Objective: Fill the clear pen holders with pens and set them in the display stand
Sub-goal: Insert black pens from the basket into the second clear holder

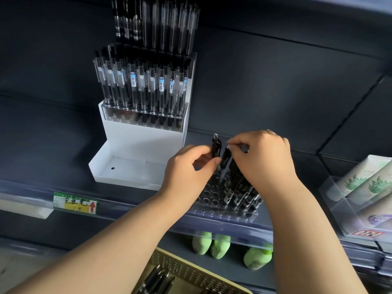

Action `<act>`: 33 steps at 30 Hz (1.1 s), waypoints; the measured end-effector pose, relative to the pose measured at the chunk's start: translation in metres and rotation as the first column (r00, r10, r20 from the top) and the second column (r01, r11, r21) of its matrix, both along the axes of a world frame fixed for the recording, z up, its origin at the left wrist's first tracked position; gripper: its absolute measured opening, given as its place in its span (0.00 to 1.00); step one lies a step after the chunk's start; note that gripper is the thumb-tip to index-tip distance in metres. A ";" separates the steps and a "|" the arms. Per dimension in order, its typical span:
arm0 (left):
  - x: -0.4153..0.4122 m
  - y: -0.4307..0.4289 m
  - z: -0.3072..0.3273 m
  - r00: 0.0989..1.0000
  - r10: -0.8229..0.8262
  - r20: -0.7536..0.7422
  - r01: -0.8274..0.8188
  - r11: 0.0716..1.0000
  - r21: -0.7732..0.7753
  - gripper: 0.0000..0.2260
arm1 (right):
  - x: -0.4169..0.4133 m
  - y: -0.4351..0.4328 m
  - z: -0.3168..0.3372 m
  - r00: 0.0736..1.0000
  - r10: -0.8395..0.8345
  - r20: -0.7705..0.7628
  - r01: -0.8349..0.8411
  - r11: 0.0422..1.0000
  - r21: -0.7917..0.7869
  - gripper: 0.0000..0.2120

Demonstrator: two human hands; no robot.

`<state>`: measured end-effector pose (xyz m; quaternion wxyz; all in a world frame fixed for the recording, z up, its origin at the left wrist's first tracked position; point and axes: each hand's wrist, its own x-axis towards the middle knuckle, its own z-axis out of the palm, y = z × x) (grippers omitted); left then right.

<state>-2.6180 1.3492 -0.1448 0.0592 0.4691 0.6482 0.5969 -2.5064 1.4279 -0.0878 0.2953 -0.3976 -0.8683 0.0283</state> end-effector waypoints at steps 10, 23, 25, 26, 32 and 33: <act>0.002 0.009 -0.011 0.997 -0.063 -0.053 0.057 0.993 -0.106 0.07 | 0.004 -0.001 0.006 0.999 0.016 -0.049 -0.017 1.000 -0.024 0.06; 0.003 0.019 -0.023 0.997 -0.059 -0.040 0.043 0.947 -0.319 0.07 | 0.011 -0.003 0.008 0.993 0.043 -0.106 -0.048 0.998 -0.043 0.07; 0.001 0.017 -0.024 0.995 -0.089 -0.050 0.066 0.932 -0.356 0.08 | 0.013 -0.007 0.011 0.990 0.058 -0.128 -0.063 0.997 -0.037 0.08; -0.001 0.016 -0.024 0.993 -0.100 -0.059 0.071 0.925 -0.373 0.08 | 0.014 -0.010 0.011 0.989 0.067 -0.129 -0.071 0.997 -0.022 0.08; -0.007 -0.003 -0.024 0.994 -0.074 -0.078 0.043 0.940 -0.338 0.10 | 0.023 -0.051 0.001 0.982 0.138 -0.129 -0.121 0.984 0.133 0.10; -0.006 -0.010 -0.024 0.994 -0.082 -0.071 0.055 0.944 -0.325 0.10 | 0.024 -0.060 -0.004 0.979 0.158 -0.126 -0.136 0.977 0.163 0.11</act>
